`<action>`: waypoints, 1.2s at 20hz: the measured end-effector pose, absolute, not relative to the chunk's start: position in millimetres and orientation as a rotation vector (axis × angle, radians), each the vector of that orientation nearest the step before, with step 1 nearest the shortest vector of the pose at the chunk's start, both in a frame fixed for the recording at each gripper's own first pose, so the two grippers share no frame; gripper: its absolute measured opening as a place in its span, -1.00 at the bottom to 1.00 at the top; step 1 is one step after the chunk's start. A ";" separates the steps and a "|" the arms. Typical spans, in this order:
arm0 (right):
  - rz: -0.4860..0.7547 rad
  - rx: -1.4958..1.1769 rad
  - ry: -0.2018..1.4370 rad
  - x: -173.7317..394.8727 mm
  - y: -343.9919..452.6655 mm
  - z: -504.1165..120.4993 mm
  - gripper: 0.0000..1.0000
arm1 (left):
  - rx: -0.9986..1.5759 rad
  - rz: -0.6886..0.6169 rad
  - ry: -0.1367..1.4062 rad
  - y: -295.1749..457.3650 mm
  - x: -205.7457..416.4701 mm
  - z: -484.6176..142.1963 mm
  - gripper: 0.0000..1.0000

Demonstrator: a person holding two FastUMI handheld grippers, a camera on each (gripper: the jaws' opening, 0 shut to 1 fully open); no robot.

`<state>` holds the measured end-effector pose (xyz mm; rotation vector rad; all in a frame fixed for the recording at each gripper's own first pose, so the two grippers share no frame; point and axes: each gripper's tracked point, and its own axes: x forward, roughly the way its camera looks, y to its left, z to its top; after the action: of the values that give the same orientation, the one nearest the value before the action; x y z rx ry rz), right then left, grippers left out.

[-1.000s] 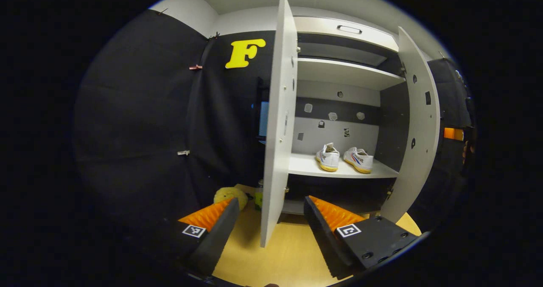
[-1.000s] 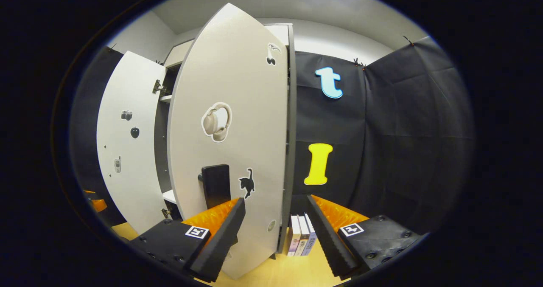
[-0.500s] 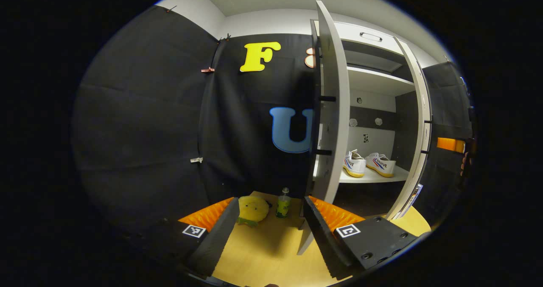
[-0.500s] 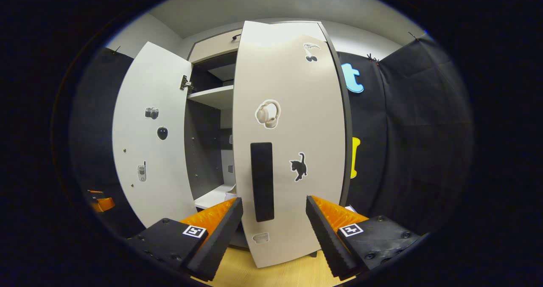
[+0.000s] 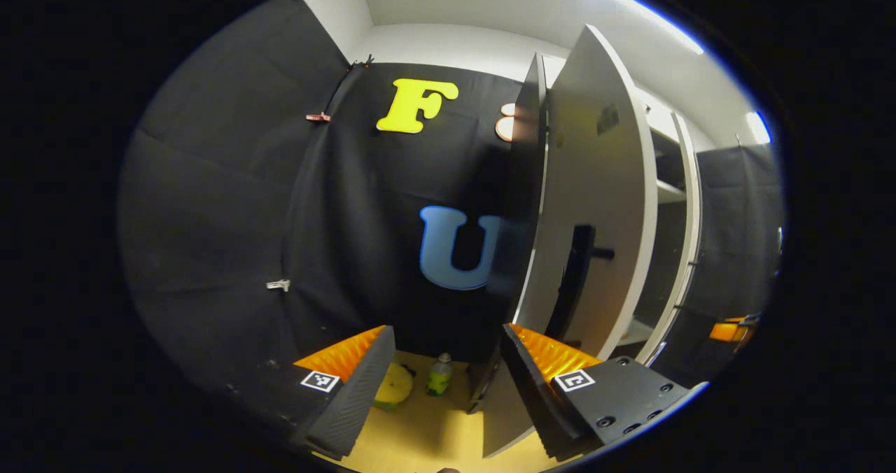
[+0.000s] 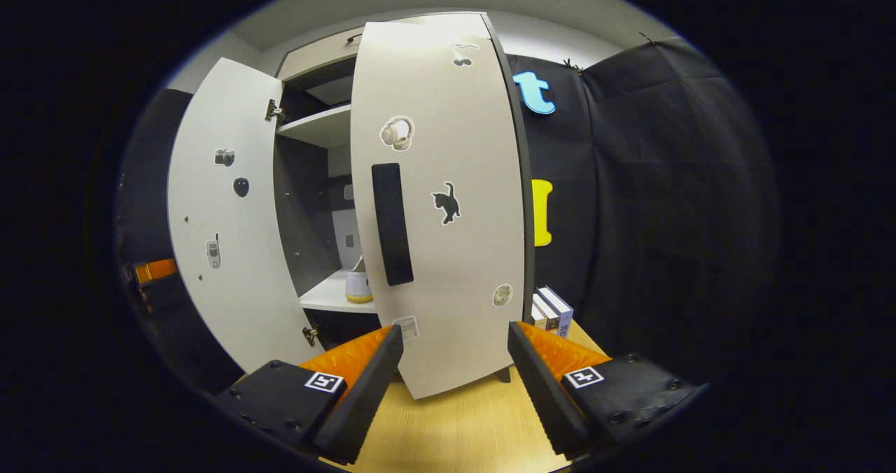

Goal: Grab one shoe with the right hand and put it into the shoe cabinet, grab the other shoe with the left hand and put it into the shoe cabinet; then close the right door with the right hand and the left door with the left hand.

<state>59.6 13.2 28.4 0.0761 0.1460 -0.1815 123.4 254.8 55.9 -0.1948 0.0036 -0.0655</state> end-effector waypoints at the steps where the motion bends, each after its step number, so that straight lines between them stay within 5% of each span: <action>1: -0.188 0.077 0.151 55.2 11.7 26.7 0.97 | -0.212 -0.091 0.001 254.5 130.8 60.9 0.90; 8: -0.226 0.095 0.178 34.2 -2.5 13.8 0.97 | -0.248 -0.202 0.006 240.2 169.1 81.8 0.91; 16: -0.244 0.097 0.196 30.7 -31.6 1.9 0.97 | -0.056 -0.145 0.010 222.3 177.0 90.0 0.86; 24: -0.237 0.097 0.169 36.5 -70.1 -4.7 0.97 | 0.036 -0.195 0.067 113.6 168.5 92.1 0.86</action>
<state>36.5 -70.1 -4.7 0.0973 0.1686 -0.2373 168.5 113.6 92.1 0.0364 0.0670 -0.1950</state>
